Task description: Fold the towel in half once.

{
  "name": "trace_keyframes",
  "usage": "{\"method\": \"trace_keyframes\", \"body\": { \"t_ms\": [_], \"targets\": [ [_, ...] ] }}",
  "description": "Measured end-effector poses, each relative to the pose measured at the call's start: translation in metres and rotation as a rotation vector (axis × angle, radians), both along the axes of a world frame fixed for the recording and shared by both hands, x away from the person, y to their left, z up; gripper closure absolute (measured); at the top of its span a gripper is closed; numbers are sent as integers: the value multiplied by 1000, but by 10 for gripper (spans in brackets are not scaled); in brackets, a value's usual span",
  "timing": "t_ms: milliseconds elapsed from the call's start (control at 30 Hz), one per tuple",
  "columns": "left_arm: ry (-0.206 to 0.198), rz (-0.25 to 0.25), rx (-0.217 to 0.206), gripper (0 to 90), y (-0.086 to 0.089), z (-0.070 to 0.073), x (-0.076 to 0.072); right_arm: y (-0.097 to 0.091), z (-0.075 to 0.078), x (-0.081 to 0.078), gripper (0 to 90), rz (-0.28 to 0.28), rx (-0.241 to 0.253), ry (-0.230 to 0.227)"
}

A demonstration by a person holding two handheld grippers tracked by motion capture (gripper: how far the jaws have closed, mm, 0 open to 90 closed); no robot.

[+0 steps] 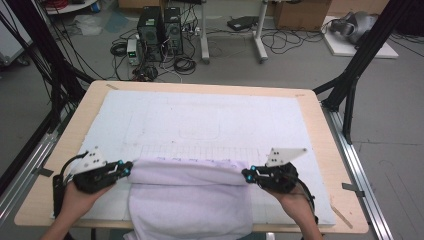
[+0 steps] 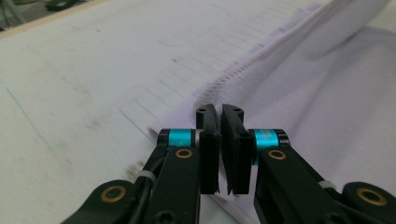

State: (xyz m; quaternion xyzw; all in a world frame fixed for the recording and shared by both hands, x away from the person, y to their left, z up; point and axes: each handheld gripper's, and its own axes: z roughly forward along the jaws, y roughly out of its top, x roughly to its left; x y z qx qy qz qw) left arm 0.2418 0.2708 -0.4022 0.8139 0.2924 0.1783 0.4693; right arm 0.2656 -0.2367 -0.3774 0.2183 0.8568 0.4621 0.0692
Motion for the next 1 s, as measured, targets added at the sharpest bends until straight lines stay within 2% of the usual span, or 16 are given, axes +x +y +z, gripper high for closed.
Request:
{"method": "trace_keyframes", "body": {
  "t_ms": [100, 167, 233, 300, 333, 367, 433, 500, 567, 633, 733, 833, 867, 933, 967, 1000],
  "targets": [
    [28, -38, -5, 749, 4, -2, -20, -6, -4, -20, 820, 54, 2, 47],
    [34, -43, -5, 672, 5, 0, -23, -9, -7, -26, 756, 57, -5, 65],
    [37, -41, 8, 623, 5, 2, -17, -12, -9, -23, 713, 39, 11, 69],
    [36, -31, 20, 598, 2, 3, -6, -12, -10, -16, 680, 19, 4, 66],
    [34, -27, 25, 596, 1, 3, -2, -10, -11, -8, 656, -6, -20, 52],
    [27, -20, 36, 591, -2, 2, 6, -8, -12, -4, 653, -13, -33, 55],
    [33, -1, 31, 581, -5, -2, 20, -2, -17, 13, 616, -36, -81, 42],
    [35, 19, 51, 573, -9, -6, 32, 2, -24, 29, 583, -57, -107, 46],
    [58, 45, 59, 543, -12, -14, 45, 4, -30, 42, 550, -83, -132, 40],
    [74, 71, 86, 526, -14, -21, 58, 7, -39, 58, 510, -105, -164, 57],
    [126, 101, 99, 494, -14, -32, 75, 10, -51, 72, 480, -111, -197, 76],
    [197, 96, 98, 449, -13, -43, 87, 9, -61, 82, 447, -125, -209, 108],
    [199, 93, 80, 424, -12, -44, 88, 8, -62, 84, 451, -124, -198, 121],
    [189, 95, 84, 421, -14, -45, 88, 7, -62, 84, 471, -122, -185, 126],
    [179, 90, 95, 429, -16, -44, 87, 7, -62, 83, 521, -116, -184, 120],
    [183, 61, 82, 485, -16, -44, 86, 7, -62, 83, 593, -90, -178, 127]
  ]
}}
